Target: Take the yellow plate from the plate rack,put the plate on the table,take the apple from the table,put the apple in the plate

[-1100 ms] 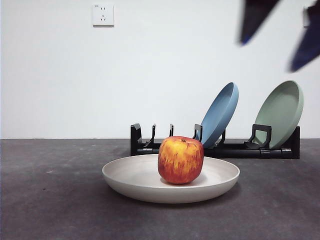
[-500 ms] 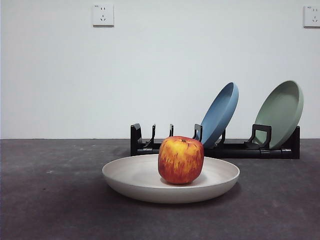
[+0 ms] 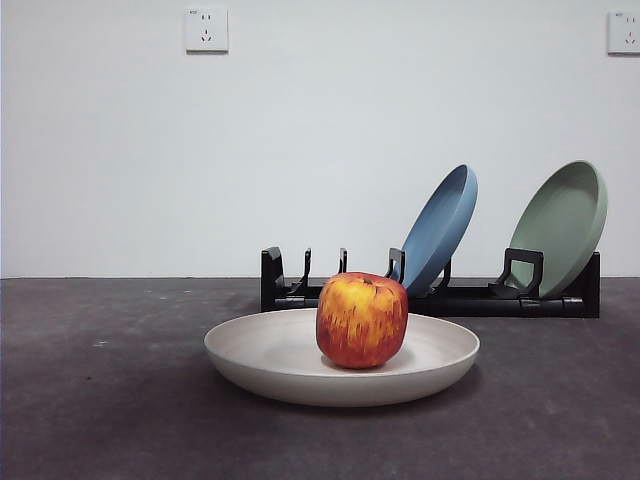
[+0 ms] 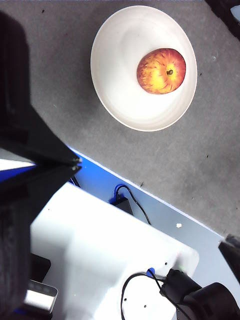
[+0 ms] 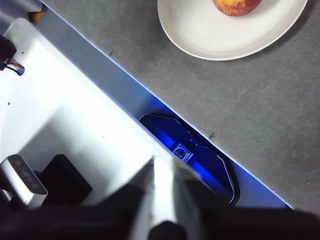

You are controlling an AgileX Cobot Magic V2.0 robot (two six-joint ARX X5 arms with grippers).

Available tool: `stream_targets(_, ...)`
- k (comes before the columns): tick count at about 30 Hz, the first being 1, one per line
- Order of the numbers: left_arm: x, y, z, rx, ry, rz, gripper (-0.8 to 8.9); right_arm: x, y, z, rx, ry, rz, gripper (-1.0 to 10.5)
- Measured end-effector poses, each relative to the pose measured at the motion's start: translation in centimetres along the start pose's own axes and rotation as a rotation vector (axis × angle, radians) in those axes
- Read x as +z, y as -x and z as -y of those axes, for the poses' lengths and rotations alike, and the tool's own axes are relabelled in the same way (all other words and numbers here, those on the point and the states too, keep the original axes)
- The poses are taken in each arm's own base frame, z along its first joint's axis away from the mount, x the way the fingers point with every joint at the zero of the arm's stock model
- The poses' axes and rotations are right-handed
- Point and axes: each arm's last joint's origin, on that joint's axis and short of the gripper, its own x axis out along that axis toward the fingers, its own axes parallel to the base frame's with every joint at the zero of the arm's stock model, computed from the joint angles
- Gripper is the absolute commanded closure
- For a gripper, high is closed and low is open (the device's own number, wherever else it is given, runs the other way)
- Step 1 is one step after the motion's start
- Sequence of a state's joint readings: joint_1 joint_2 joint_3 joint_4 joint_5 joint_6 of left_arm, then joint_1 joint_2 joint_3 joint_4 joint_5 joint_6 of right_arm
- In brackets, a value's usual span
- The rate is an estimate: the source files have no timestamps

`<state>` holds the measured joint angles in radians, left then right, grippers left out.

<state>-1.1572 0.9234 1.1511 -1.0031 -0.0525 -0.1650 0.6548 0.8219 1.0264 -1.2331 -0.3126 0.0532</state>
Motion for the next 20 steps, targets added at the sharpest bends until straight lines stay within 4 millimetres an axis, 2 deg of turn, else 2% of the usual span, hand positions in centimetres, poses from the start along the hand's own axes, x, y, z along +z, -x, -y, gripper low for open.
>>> stream_targets(16,0.00,0.00,-0.01,0.003,-0.002,0.000,8.16,0.00,0.00,0.00,0.000,0.000,0.000,9.5)
stream_targets(20,0.03,0.01,-0.19,0.067,-0.016,0.010,8.16,0.00,0.00,0.00,0.000,0.000,0.000,9.5)
